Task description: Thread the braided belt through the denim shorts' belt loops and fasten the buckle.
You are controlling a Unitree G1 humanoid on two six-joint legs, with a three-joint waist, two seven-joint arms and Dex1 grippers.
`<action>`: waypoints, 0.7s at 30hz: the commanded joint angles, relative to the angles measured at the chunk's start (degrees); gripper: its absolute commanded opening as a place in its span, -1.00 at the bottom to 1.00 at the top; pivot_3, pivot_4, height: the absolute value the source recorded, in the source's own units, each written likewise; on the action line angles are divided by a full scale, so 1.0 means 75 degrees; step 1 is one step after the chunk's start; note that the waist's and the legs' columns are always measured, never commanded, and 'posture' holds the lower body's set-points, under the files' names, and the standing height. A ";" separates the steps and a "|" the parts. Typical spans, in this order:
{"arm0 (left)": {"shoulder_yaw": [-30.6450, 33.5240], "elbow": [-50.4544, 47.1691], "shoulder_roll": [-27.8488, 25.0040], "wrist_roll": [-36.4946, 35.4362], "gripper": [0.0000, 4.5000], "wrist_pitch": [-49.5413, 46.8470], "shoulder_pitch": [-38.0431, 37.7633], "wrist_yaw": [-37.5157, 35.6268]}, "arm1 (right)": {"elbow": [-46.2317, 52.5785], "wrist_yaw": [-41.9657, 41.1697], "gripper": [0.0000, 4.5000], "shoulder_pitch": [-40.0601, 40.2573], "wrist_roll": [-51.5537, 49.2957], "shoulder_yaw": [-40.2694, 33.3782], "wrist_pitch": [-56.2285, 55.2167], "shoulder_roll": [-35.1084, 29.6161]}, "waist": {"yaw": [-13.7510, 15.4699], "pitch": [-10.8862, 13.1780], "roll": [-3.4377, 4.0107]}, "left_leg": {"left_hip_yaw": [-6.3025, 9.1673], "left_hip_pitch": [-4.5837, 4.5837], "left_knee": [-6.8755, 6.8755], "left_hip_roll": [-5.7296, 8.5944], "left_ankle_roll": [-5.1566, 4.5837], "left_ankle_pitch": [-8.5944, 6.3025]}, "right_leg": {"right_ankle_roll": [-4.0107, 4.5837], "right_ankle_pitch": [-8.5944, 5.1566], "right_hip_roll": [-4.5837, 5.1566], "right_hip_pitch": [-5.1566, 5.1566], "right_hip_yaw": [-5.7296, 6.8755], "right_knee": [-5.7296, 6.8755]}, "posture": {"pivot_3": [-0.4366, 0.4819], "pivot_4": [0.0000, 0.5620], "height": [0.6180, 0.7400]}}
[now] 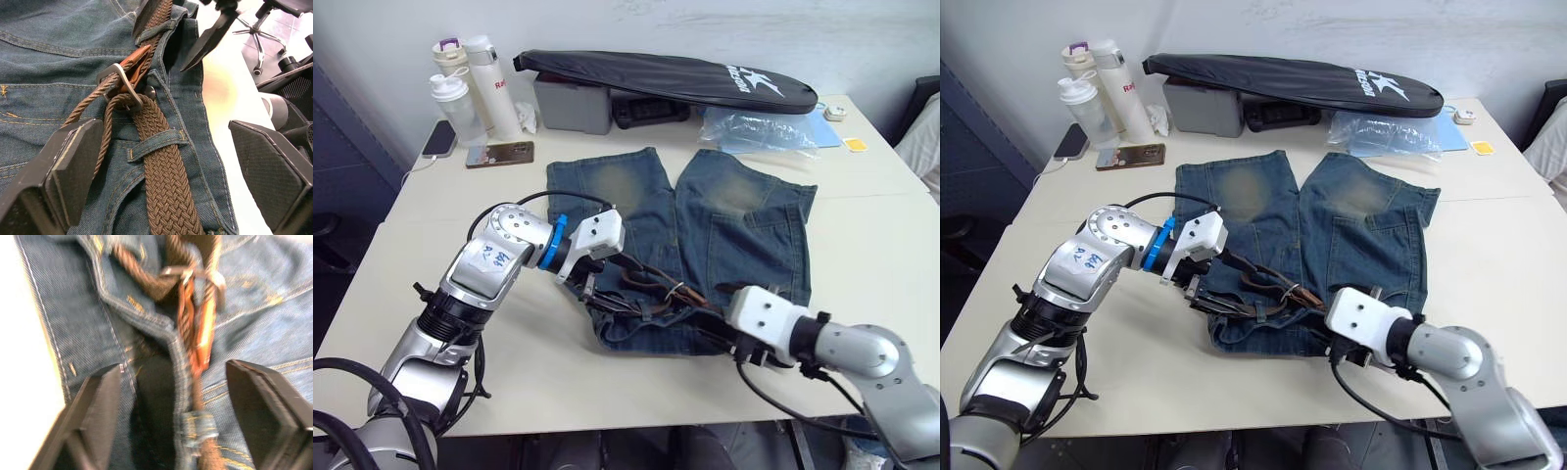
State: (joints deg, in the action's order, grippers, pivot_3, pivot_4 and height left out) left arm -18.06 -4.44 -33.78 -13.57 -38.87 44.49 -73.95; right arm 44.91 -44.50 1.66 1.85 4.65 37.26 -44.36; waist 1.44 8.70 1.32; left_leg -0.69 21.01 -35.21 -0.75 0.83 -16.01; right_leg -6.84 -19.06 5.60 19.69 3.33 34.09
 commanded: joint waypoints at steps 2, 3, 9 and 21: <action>-0.0158 0.0129 0.0065 -0.0085 0.82 0.0206 0.0027 -0.0114 | 0.1164 -0.1506 1.00 0.0029 -0.2532 -0.2777 0.1251 -0.0302 | 0.0015 0.0000 -0.0001 | 0.0004 -0.0005 0.0000 0.0000 -0.0002 -0.0001 | 0.0000 0.0000 0.0000 -0.0003 -0.0004 0.0001 | -0.05 -0.47 1.00; -0.0268 0.0172 0.0053 0.0001 0.60 0.0314 0.0018 -0.0129 | 0.1164 -0.1525 1.00 -0.0131 -0.2846 -0.3055 0.1478 -0.0351 | 0.0011 0.0002 -0.0004 | 0.0004 -0.0005 0.0000 0.0001 -0.0005 -0.0003 | 0.0000 0.0000 0.0001 -0.0004 -0.0008 0.0000 | -0.05 -0.47 1.00; -0.0756 0.0534 -0.0012 0.0556 -0.33 0.0883 -0.0035 0.0046 | 0.1179 -0.1287 1.00 -0.0723 -0.3959 -0.3859 0.2417 -0.0641 | 0.0004 0.0001 -0.0006 | -0.0001 -0.0016 -0.0001 -0.0002 -0.0028 -0.0016 | 0.0001 0.0000 0.0000 -0.0010 -0.0028 0.0000 | -0.05 -0.47 1.00; -0.1191 0.0502 0.0453 0.0863 -0.99 0.0804 -0.0703 0.0521 | 0.0692 -0.0395 1.00 -0.1314 -0.4235 -0.3452 0.2682 -0.1408 | -0.0002 -0.0001 -0.0002 | -0.0007 -0.0010 -0.0007 0.0003 -0.0043 -0.0024 | 0.0001 0.0000 0.0001 -0.0006 -0.0050 -0.0003 | -0.05 -0.47 1.00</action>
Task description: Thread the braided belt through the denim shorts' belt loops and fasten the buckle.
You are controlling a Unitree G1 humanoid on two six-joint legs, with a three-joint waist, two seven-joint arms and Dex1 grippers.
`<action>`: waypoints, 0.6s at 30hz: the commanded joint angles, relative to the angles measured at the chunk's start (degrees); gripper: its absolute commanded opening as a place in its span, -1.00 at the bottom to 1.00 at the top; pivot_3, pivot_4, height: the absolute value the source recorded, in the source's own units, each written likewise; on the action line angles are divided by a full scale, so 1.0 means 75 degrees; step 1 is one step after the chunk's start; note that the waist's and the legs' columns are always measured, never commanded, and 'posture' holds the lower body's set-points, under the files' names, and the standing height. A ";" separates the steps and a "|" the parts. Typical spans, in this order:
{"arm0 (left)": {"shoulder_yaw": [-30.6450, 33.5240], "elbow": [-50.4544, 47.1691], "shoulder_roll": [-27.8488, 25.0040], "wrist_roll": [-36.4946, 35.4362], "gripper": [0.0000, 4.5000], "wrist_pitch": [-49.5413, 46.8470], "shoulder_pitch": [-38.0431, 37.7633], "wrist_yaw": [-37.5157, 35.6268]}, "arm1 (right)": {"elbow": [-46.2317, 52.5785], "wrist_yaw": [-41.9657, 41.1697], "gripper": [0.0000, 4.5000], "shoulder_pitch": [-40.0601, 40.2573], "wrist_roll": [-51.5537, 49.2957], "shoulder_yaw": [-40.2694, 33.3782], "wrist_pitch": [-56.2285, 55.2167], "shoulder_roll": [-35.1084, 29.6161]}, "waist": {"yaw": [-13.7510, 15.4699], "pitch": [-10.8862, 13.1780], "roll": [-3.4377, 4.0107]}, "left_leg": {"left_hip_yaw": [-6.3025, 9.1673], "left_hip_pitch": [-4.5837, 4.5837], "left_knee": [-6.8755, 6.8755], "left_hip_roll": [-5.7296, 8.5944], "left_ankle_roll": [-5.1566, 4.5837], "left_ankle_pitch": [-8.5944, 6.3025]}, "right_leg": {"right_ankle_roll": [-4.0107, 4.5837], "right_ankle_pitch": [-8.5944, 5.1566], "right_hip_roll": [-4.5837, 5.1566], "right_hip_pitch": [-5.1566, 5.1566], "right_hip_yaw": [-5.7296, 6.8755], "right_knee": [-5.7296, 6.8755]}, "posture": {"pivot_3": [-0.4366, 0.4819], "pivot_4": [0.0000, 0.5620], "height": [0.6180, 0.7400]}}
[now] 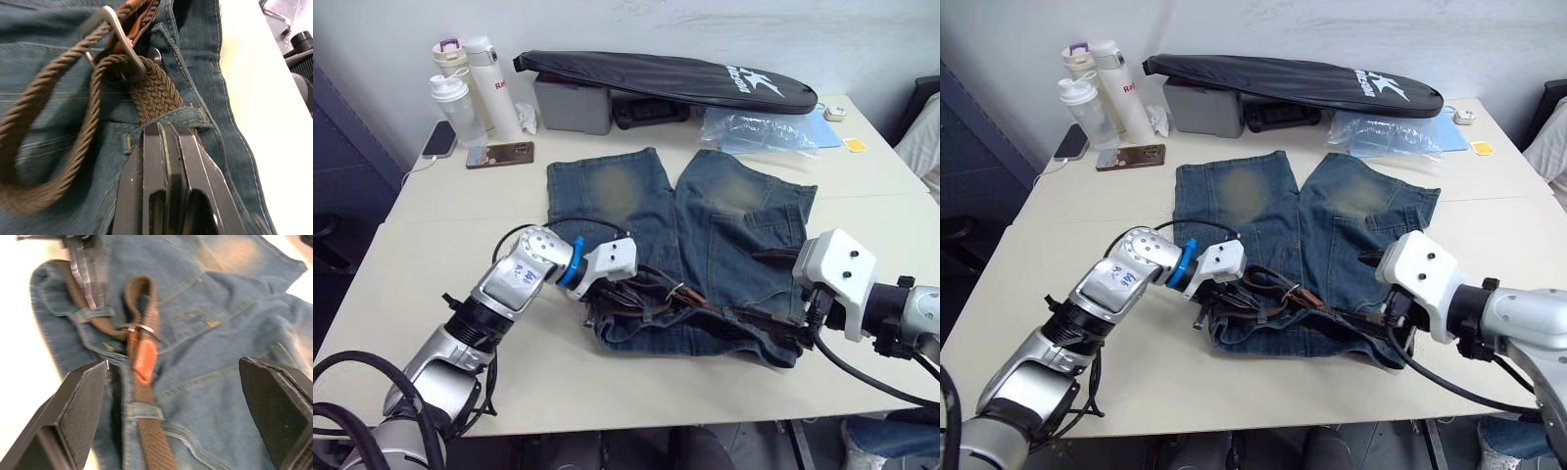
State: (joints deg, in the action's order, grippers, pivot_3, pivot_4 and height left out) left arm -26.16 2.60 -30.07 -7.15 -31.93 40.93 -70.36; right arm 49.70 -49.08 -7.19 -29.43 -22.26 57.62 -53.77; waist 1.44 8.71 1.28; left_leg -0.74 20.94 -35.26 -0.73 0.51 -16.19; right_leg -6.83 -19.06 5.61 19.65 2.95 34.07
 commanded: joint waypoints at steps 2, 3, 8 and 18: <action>-0.0210 -0.0598 -0.0159 0.0114 -0.99 -0.0159 -0.0443 0.0050 | 0.0052 0.0341 1.00 -0.0223 -0.0053 0.0474 -0.0042 -0.0217 | -0.0006 -0.0002 0.0003 | 0.0001 0.0000 0.0001 -0.0004 0.0001 0.0000 | 0.0000 0.0000 -0.0002 0.0001 -0.0008 0.0000 | -0.05 -0.47 1.00; -0.0242 -0.0624 -0.0220 0.0185 -0.99 -0.0159 -0.0541 0.0071 | 0.0066 0.0467 1.00 -0.0311 -0.0049 0.0726 -0.0019 -0.0179 | -0.0010 -0.0004 0.0004 | 0.0000 0.0000 0.0001 -0.0004 0.0001 0.0000 | 0.0000 0.0000 -0.0002 0.0001 -0.0012 0.0000 | -0.05 -0.47 1.00; -0.0293 -0.0517 -0.0331 0.0482 -0.99 0.0045 -0.0770 0.0341 | -0.0037 0.1098 1.00 -0.0741 0.0173 0.2235 -0.0008 0.0137 | -0.0017 -0.0024 0.0002 | 0.0001 -0.0003 0.0001 -0.0007 0.0000 0.0000 | 0.0004 -0.0002 -0.0003 -0.0001 -0.0021 -0.0003 | -0.05 -0.47 1.00; -0.0175 -0.0458 -0.0282 0.0421 -0.99 0.0010 -0.0672 0.0550 | -0.0623 0.1729 1.00 -0.1010 0.0255 0.3505 0.0075 0.0941 | -0.0015 -0.0050 -0.0012 | 0.0006 0.0000 -0.0001 -0.0011 -0.0008 -0.0005 | 0.0008 -0.0004 0.0003 0.0000 -0.0025 -0.0001 | -0.05 -0.47 1.00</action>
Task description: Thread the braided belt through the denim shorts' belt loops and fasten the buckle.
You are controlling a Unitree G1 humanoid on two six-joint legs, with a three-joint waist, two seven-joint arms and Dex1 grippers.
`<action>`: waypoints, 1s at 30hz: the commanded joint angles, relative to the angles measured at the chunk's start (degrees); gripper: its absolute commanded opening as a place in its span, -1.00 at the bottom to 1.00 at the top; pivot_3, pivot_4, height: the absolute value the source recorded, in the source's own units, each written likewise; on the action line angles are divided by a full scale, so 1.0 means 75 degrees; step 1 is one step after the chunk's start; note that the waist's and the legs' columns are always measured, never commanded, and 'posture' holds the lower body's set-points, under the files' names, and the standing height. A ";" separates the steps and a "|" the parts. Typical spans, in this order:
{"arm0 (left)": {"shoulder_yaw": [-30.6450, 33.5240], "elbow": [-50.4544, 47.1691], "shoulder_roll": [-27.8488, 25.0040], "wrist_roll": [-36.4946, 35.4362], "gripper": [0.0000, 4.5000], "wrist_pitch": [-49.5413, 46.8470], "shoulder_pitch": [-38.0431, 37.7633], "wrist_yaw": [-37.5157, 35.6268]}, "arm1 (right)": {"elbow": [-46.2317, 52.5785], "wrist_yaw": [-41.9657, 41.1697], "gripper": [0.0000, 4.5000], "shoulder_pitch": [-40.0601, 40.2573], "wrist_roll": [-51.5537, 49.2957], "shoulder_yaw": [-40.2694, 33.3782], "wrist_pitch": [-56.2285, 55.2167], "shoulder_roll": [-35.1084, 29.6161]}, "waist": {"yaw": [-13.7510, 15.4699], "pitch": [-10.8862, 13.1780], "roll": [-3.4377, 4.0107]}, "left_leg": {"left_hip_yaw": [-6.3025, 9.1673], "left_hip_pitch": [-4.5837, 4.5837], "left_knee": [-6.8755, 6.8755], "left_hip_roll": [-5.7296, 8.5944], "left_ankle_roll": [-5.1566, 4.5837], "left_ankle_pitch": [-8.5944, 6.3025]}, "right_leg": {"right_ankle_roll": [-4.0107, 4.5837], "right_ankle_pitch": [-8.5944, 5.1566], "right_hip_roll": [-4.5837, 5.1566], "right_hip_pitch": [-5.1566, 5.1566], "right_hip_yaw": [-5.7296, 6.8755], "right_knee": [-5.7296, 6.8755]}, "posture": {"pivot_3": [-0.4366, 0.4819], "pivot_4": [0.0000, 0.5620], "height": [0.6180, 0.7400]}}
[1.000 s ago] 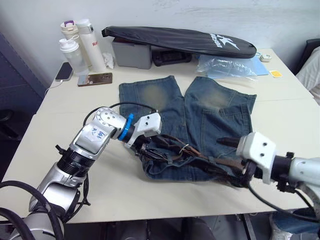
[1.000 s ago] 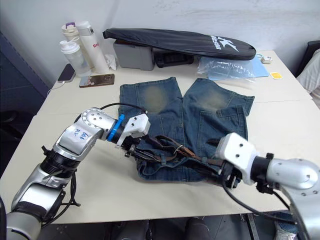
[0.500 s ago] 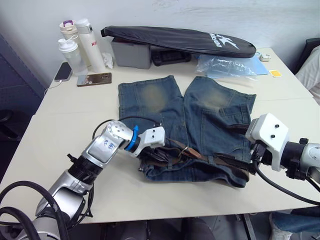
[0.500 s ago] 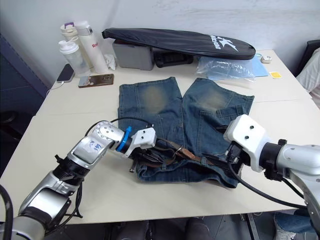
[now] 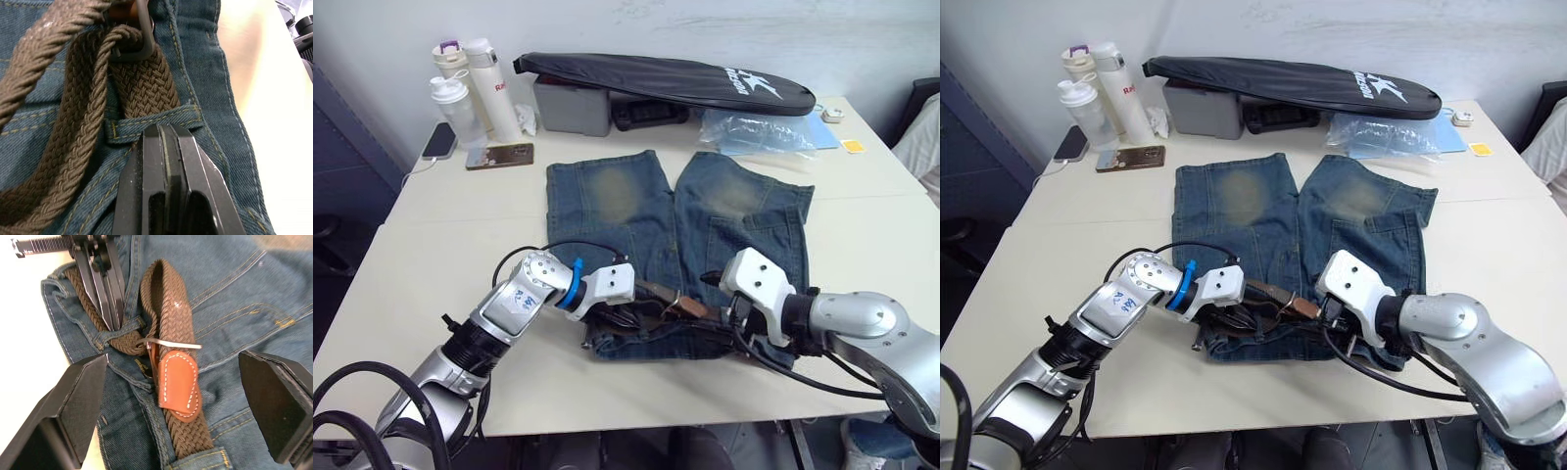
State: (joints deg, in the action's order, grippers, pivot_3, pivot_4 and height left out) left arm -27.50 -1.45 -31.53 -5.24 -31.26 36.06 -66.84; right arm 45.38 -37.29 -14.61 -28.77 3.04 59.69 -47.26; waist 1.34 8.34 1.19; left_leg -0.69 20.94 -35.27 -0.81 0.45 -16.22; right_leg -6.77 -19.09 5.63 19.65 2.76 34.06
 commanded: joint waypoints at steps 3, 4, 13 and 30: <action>0.0056 0.0058 -0.0081 0.0131 -1.00 -0.0121 -0.0015 0.0112 | -0.0111 0.0224 0.61 0.0088 0.0256 0.0261 -0.0256 0.0056 | 0.0001 -0.0002 0.0002 | -0.0001 0.0001 0.0000 0.0001 -0.0003 -0.0002 | 0.0000 0.0000 -0.0001 0.0003 0.0000 0.0001 | -0.05 -0.47 1.00; 0.0061 0.0051 -0.0088 0.0132 -1.00 -0.0122 -0.0012 0.0113 | -0.0157 0.0296 0.41 0.0144 0.0286 0.0248 -0.0259 0.0085 | 0.0000 -0.0002 0.0002 | -0.0001 0.0001 0.0000 0.0000 -0.0004 -0.0002 | 0.0001 -0.0001 -0.0001 0.0003 0.0000 0.0001 | -0.05 -0.47 1.00; 0.0071 0.0039 -0.0108 0.0119 -1.00 -0.0113 0.0018 0.0087 | -0.0197 0.0380 -0.46 0.0355 0.0342 0.0249 -0.0312 0.0082 | 0.0001 -0.0003 0.0001 | -0.0001 0.0001 0.0000 0.0000 -0.0013 -0.0007 | 0.0001 -0.0001 -0.0002 0.0002 0.0001 0.0001 | -0.05 -0.47 1.00; 0.0037 0.0088 -0.0112 0.0153 -1.00 -0.0020 0.0046 0.0088 | -0.0240 0.0505 -0.99 0.0332 0.0329 0.0098 -0.0200 0.0197 | 0.0001 -0.0003 0.0000 | 0.0001 0.0002 0.0001 -0.0002 -0.0013 -0.0008 | 0.0002 -0.0001 -0.0001 0.0003 0.0001 -0.0001 | -0.05 -0.47 1.00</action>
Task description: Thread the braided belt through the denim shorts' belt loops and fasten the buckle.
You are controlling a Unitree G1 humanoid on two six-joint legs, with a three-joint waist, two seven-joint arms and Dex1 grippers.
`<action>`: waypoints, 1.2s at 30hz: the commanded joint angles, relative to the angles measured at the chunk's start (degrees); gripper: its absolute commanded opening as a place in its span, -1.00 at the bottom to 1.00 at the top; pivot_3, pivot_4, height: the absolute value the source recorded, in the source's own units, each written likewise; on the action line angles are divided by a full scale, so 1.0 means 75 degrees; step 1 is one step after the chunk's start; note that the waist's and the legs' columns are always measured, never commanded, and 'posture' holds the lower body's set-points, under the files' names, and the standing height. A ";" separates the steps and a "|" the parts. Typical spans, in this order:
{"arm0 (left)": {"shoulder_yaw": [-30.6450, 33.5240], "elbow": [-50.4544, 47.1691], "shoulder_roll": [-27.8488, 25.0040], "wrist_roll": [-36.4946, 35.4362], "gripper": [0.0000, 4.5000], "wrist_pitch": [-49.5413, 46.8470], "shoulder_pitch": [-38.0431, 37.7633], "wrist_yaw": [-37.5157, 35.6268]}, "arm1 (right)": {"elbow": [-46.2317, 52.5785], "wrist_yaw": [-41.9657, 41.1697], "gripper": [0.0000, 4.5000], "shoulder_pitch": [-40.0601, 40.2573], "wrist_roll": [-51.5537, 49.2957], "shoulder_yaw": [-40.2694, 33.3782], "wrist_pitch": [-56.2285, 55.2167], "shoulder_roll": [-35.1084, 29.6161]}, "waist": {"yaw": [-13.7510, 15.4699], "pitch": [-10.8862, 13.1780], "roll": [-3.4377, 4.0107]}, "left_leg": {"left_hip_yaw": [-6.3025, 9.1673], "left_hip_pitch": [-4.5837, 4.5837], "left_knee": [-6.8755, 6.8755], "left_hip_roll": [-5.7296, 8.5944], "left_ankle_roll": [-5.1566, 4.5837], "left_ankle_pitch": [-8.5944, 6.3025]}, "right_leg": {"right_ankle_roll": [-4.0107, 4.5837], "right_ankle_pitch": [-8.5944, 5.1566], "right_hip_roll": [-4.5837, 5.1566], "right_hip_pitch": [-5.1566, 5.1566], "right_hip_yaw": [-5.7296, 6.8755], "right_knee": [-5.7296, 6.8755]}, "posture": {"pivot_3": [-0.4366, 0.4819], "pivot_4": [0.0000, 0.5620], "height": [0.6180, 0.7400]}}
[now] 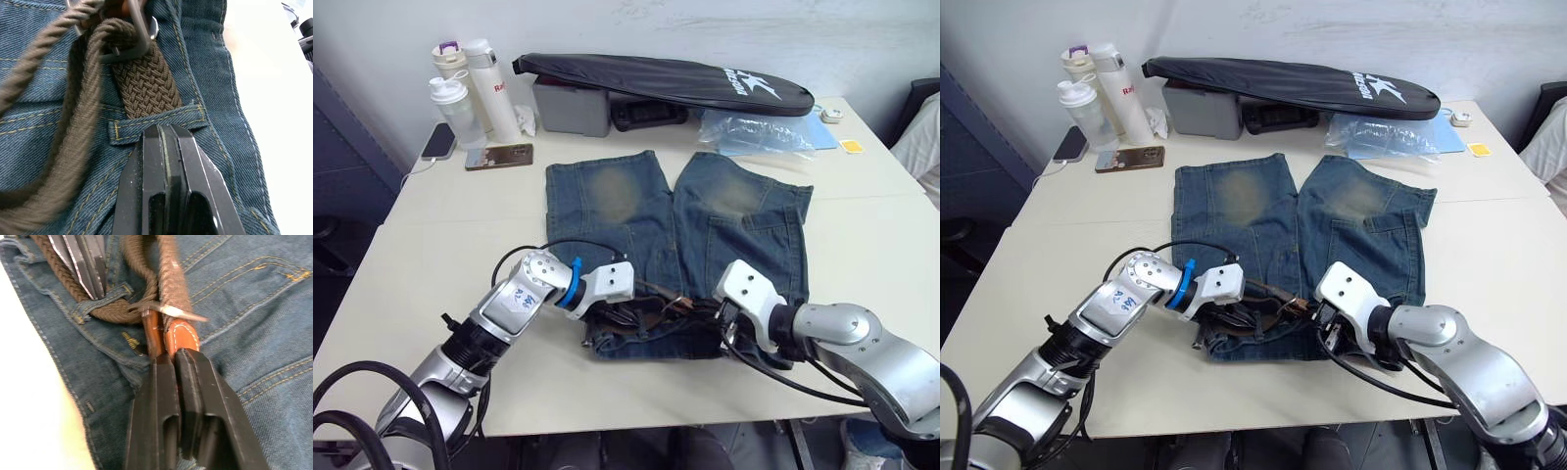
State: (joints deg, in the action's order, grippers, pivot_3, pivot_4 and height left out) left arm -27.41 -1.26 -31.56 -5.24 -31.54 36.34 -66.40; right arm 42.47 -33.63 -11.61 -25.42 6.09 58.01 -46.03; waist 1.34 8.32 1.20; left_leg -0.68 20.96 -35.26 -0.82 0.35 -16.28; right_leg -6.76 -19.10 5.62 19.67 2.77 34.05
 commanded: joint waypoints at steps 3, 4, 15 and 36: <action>-0.0006 0.0053 -0.0168 0.0203 -1.00 0.0075 -0.0081 0.0041 | 0.0255 -0.0133 -0.99 -0.0130 -0.0203 -0.0586 0.0037 -0.0208 | 0.0003 0.0000 0.0000 | 0.0000 0.0001 0.0000 -0.0001 -0.0001 -0.0001 | 0.0000 0.0000 0.0001 0.0000 0.0000 -0.0001 | -0.05 -0.47 1.00; -0.0009 0.0054 -0.0176 0.0211 -1.00 0.0087 -0.0102 0.0046 | 0.0290 -0.0197 -0.99 -0.0158 -0.0223 -0.0667 0.0020 -0.0290 | 0.0004 0.0000 0.0000 | 0.0001 0.0002 0.0000 -0.0001 -0.0002 -0.0001 | 0.0000 0.0000 0.0001 0.0000 0.0000 -0.0002 | -0.05 -0.47 1.00; -0.0062 0.0281 -0.0178 0.0347 -1.00 0.0276 -0.0148 0.0136 | -0.1021 -0.2128 -0.99 0.1768 0.2103 -0.2530 -0.4677 -0.2818 | 0.0016 -0.0011 -0.0022 | -0.0003 0.0002 0.0005 0.0016 -0.0016 -0.0008 | 0.0000 0.0000 -0.0013 -0.0005 0.0001 -0.0020 | -0.05 -0.47 1.00; 0.0047 0.0739 -0.0406 0.0407 -1.00 0.0557 -0.0251 0.0042 | -0.3700 -0.4491 -0.99 0.4268 0.2570 -0.6480 -0.8439 -0.2249 | 0.0013 -0.0003 -0.0036 | -0.0041 -0.0058 0.0013 0.0004 0.0011 0.0004 | 0.0004 -0.0004 -0.0011 -0.0037 -0.0034 -0.0027 | -0.05 -0.47 1.00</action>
State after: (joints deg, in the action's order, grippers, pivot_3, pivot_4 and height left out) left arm -27.33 2.18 -32.45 -4.32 -26.99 35.63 -66.19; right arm 15.40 -67.02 20.14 -6.46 -38.94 -5.00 -63.41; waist 1.43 8.30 0.93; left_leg -1.02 20.47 -35.15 -0.79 0.44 -16.25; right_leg -6.68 -19.15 5.54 19.39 2.48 33.84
